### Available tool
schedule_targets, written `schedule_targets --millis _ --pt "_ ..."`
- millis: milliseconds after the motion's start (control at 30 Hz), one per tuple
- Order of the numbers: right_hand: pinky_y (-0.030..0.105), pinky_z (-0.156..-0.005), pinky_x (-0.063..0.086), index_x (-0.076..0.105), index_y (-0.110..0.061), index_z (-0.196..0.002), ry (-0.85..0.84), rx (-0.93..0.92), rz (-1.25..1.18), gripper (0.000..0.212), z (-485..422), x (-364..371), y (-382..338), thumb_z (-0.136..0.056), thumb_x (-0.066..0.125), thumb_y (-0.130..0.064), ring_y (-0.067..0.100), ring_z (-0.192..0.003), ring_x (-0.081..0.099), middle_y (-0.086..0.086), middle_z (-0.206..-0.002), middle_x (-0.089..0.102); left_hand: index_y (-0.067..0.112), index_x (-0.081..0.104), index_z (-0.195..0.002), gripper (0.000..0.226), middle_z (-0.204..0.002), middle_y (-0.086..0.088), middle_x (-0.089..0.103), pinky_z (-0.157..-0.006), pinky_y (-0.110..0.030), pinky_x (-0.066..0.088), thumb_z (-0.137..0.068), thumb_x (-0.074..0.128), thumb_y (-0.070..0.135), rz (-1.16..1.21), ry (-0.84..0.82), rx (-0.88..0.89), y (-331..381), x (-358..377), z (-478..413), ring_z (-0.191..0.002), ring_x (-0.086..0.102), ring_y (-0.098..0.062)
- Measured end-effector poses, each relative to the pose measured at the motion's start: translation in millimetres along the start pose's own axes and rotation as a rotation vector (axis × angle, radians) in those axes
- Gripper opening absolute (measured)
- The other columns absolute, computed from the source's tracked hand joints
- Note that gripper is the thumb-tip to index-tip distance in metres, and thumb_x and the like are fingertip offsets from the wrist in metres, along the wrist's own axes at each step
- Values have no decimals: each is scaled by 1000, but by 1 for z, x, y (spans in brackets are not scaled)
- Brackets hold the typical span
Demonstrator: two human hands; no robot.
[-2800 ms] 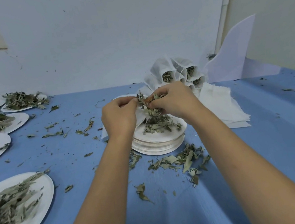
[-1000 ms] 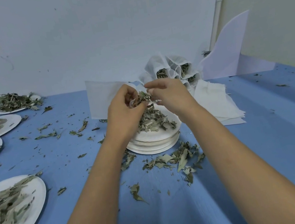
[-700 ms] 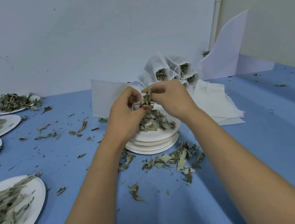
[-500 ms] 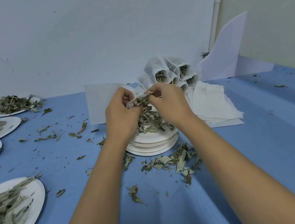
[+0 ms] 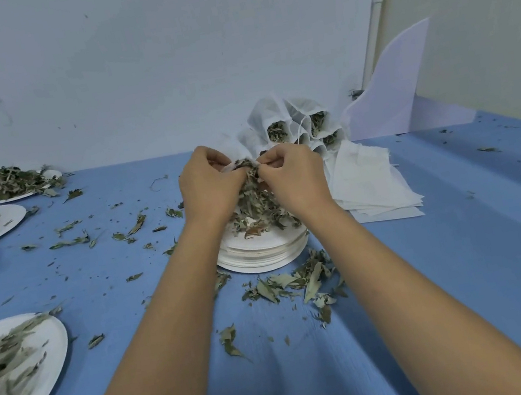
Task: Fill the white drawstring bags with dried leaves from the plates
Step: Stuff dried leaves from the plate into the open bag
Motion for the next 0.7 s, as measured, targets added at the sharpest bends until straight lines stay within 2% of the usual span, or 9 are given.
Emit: schedule_targets --millis 67,133,200,267,400,467,567,633,700 --pt "24 -73 49 72 -10 -92 16 32 -23 13 -1 0 2 -86 60 -9 14 -80 64 5 -87 71 19 57 -90 19 -82 7 55 -67 -20 47 -78 70 13 127 -100 -96 -1 -1 1 -75 55 -7" --pt "37 -79 56 68 -13 -81 7 82 -115 12 -1 1 3 -86 60 -6 22 -79 69 7 -81 71 21 56 -88 15 -86 5 57 -76 -27 51 -81 63 10 210 -170 -143 0 -3 2 -80 58 -11" --pt "41 -78 57 66 -15 -76 3 117 -178 13 -2 0 3 -85 61 -5 25 -77 70 6 -78 70 21 55 -93 19 -89 5 57 -74 -24 51 -82 63 8 191 -241 -110 1 -4 3 -78 57 -9" --pt "33 -76 56 67 -17 -75 -12 107 -154 13 -3 -1 4 -83 63 -8 20 -77 69 1 -73 69 20 54 -100 32 -90 8 56 -66 -18 49 -77 69 5 90 -276 -30 2 -3 5 -75 55 -2" --pt "24 -69 50 68 -23 -72 -65 111 -157 14 -2 -1 1 -81 65 -12 11 -75 64 -9 -70 66 19 53 -94 33 -76 8 55 -46 -9 42 -74 74 3 21 -154 69 2 -3 8 -58 52 5" --pt "23 -69 49 66 -24 -71 -87 102 -166 15 -1 -2 0 -81 65 -13 8 -74 62 -10 -72 65 16 54 -91 25 -71 4 53 -44 -13 42 -77 69 1 16 -54 97 2 -4 7 -56 49 -2" --pt "18 -65 46 68 -20 -78 -122 42 -91 6 0 -2 -4 -81 65 -17 3 -70 58 -11 -75 64 13 53 -87 22 -70 3 50 -46 -9 36 -77 58 -6 -27 79 118 0 -7 3 -59 45 -6" --pt "13 -58 42 68 -19 -78 -135 16 -53 5 1 -1 -5 -81 65 -18 -1 -65 55 -13 -73 63 11 52 -85 23 -70 4 47 -48 -13 35 -74 54 -9 -71 131 104 -1 -8 0 -62 44 -10" --pt "16 -57 41 67 -18 -79 -127 7 -38 4 1 0 -5 -82 64 -17 1 -65 55 -12 -70 61 10 52 -84 21 -70 4 47 -50 -14 34 -75 54 -8 -78 158 82 -2 -8 -1 -64 45 -12"
Point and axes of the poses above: each hand's wrist, its own z-axis away from the middle knuckle, its own x-axis out of the palm, y = z × x, the point moved 3 cm from there along -z, towards the middle knuckle
